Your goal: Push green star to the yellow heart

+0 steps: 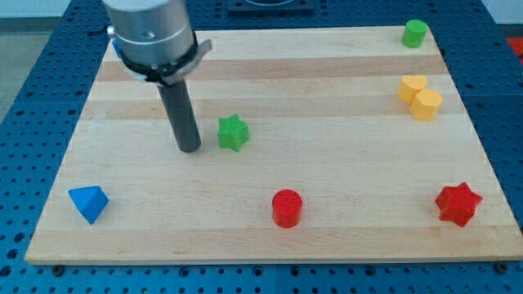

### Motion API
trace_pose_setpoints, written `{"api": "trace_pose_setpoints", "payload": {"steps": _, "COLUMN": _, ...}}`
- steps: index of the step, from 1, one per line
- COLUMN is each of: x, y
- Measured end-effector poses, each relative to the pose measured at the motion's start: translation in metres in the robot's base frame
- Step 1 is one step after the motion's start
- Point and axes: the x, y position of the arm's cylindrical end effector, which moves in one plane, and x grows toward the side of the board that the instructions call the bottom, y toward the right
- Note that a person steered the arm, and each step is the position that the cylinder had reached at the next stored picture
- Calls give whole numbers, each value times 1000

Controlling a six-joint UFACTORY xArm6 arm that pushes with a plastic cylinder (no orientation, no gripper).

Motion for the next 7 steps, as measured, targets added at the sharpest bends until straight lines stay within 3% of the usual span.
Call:
{"api": "trace_pose_setpoints", "payload": {"steps": 1, "x": -7, "y": 39}}
{"api": "trace_pose_setpoints", "payload": {"steps": 4, "x": -132, "y": 145}}
{"api": "trace_pose_setpoints", "payload": {"steps": 6, "x": -140, "y": 146}}
{"api": "trace_pose_setpoints", "payload": {"steps": 7, "x": -168, "y": 150}}
